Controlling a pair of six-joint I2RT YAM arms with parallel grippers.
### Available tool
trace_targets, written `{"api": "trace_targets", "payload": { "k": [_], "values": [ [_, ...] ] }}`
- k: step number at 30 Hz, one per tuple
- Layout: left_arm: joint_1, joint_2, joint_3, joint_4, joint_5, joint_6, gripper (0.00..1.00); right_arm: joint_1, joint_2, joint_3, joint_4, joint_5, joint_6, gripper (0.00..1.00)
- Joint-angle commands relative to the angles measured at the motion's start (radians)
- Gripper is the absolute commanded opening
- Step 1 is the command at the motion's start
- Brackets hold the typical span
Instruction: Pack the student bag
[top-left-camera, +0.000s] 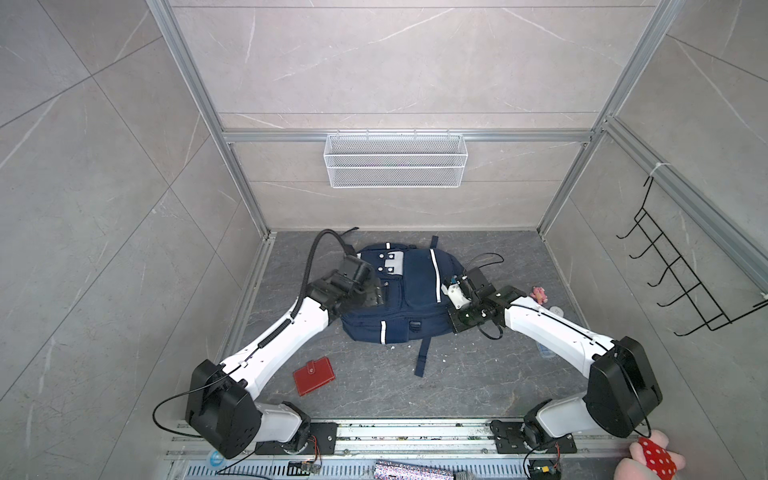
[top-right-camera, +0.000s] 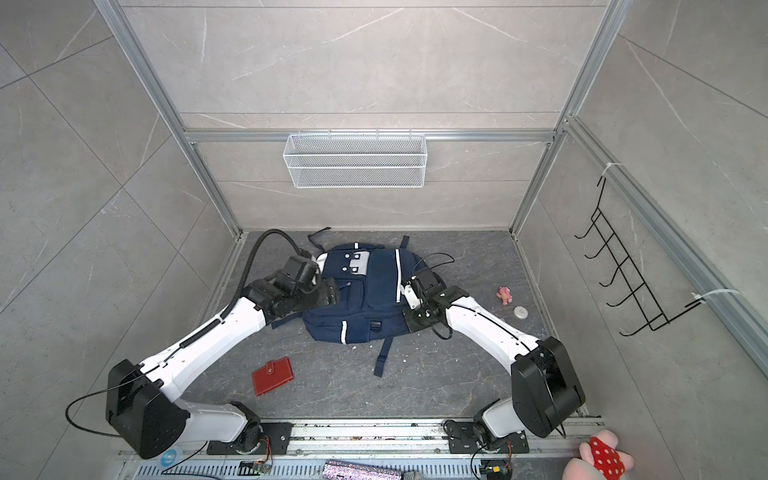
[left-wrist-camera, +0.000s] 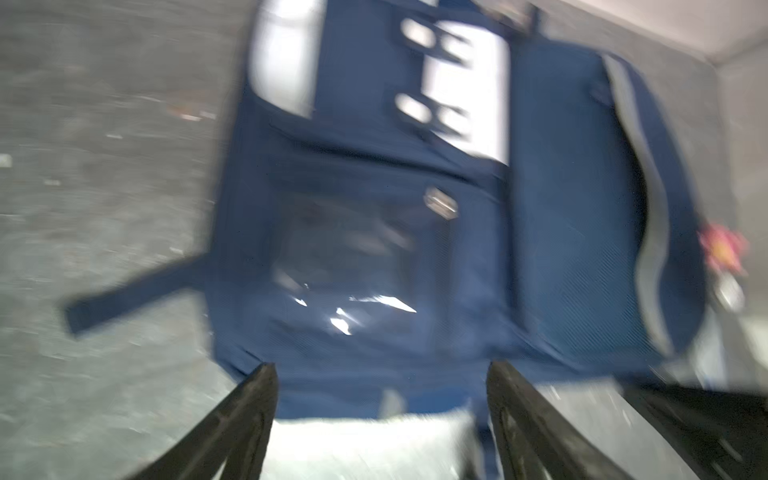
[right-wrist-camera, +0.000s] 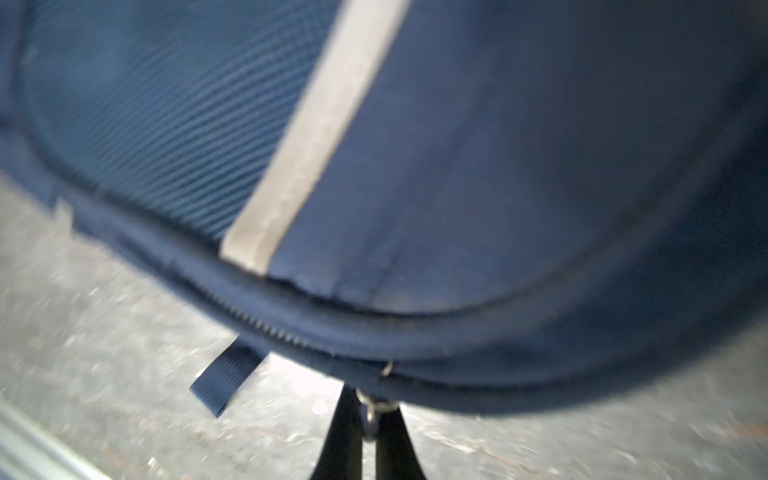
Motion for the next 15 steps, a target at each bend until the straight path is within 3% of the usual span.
{"api": "trace_targets", "payload": {
  "k": [1, 4, 10, 15],
  "values": [
    [-0.083, -0.053, -0.105, 0.023, 0.0, -0.205, 0.78, 0.033, -0.028, 0.008, 0.076, -0.073, -0.021, 0.0],
    [-0.128, -0.058, -0.22, 0.259, 0.059, -0.343, 0.73, 0.066, -0.031, 0.0, 0.095, -0.119, -0.017, 0.0],
    [-0.15, 0.031, -0.298, 0.51, 0.119, -0.478, 0.74, 0.131, -0.073, -0.049, 0.164, -0.217, -0.006, 0.0],
    [-0.149, 0.072, -0.38, 0.724, 0.122, -0.562, 0.75, 0.158, -0.086, -0.062, 0.161, -0.231, -0.007, 0.0]
  ]
}}
